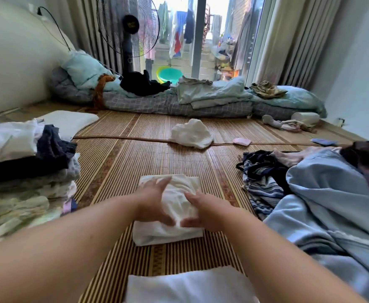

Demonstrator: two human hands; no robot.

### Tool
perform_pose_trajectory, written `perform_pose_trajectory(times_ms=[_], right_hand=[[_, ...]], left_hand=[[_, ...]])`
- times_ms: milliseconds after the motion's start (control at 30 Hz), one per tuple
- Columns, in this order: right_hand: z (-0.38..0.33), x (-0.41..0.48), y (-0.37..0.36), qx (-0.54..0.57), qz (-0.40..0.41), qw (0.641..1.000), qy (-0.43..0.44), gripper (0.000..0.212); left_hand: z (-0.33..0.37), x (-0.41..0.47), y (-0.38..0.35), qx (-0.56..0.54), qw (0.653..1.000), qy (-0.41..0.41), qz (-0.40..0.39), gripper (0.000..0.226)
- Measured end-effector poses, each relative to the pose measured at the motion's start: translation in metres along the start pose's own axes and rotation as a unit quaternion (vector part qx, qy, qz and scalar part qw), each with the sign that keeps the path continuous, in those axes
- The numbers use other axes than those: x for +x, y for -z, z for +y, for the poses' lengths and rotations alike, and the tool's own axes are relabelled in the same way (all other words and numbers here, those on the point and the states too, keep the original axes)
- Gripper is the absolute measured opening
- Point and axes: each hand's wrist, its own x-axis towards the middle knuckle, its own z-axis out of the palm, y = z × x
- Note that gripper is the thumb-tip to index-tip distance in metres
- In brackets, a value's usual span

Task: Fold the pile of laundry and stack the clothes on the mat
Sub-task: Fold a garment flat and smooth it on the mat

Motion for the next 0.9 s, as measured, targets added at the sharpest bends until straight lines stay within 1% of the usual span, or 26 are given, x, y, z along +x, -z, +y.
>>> perform_pose_trajectory(times_ms=[33,67,100,133,200,233,300,333,400,467,500,533,567,633,667,700,767,800,900], right_hand=[[-0.005,-0.006,0.002,0.055,0.028,0.998,-0.004,0.091],[-0.01,-0.018,0.006,0.114,0.06,0.992,-0.009,0.089],[-0.014,-0.03,0.01,0.164,0.091,0.982,-0.017,0.084],[-0.016,-0.046,0.015,0.198,0.115,0.973,-0.035,0.078],[-0.015,-0.08,0.019,0.215,0.134,0.962,-0.1,0.07],[-0.014,-0.101,0.018,0.213,0.121,0.959,-0.142,0.068],[-0.011,-0.139,0.008,0.198,0.068,0.958,-0.194,0.051],[-0.012,-0.156,-0.001,0.185,0.038,0.959,-0.211,0.048],[-0.016,-0.184,-0.021,0.179,-0.02,0.952,-0.249,0.055],[-0.022,-0.198,-0.04,0.231,-0.055,0.933,-0.271,0.069],[-0.027,-0.202,-0.046,0.249,-0.06,0.926,-0.278,0.075],[-0.031,-0.202,-0.051,0.252,-0.048,0.923,-0.286,0.076],[-0.035,-0.203,-0.055,0.256,-0.03,0.921,-0.293,0.073],[-0.042,-0.199,-0.061,0.29,-0.001,0.911,-0.293,0.06],[-0.044,-0.198,-0.062,0.303,0.007,0.908,-0.289,0.054],[-0.046,-0.198,-0.062,0.313,0.013,0.906,-0.283,0.049],[-0.046,-0.198,-0.06,0.341,0.039,0.903,-0.26,0.042],[-0.046,-0.197,-0.057,0.359,0.057,0.9,-0.241,0.037],[-0.039,-0.187,-0.036,0.431,0.13,0.876,-0.171,0.017]], left_hand=[[0.004,-0.01,-0.001,-0.12,0.992,0.006,0.035,0.124],[0.008,-0.027,-0.001,-0.205,0.977,0.017,0.063,0.116],[0.01,-0.044,-0.001,-0.251,0.964,0.036,0.076,0.105],[0.011,-0.065,-0.003,-0.281,0.955,0.056,0.074,0.094],[0.012,-0.102,-0.012,-0.325,0.939,0.097,0.061,0.072],[0.012,-0.123,-0.019,-0.329,0.935,0.123,0.051,0.068],[0.011,-0.157,-0.034,-0.291,0.938,0.185,0.023,0.068],[0.01,-0.173,-0.042,-0.272,0.94,0.207,0.003,0.059],[0.011,-0.198,-0.052,-0.277,0.933,0.225,-0.046,0.034],[0.016,-0.214,-0.058,-0.277,0.932,0.228,-0.062,0.026],[0.02,-0.218,-0.06,-0.257,0.938,0.227,-0.056,0.022],[0.023,-0.22,-0.063,-0.232,0.946,0.223,-0.049,0.017],[0.027,-0.222,-0.065,-0.217,0.951,0.216,-0.047,0.013],[0.031,-0.225,-0.07,-0.23,0.951,0.204,-0.043,0.014],[0.029,-0.226,-0.072,-0.264,0.941,0.206,-0.046,0.016],[0.026,-0.226,-0.073,-0.32,0.921,0.214,-0.056,0.02],[0.021,-0.227,-0.07,-0.445,0.868,0.211,-0.066,0.026],[0.018,-0.224,-0.068,-0.481,0.853,0.197,-0.056,0.028],[0.01,-0.207,-0.05,-0.497,0.858,0.132,0.014,0.032]])
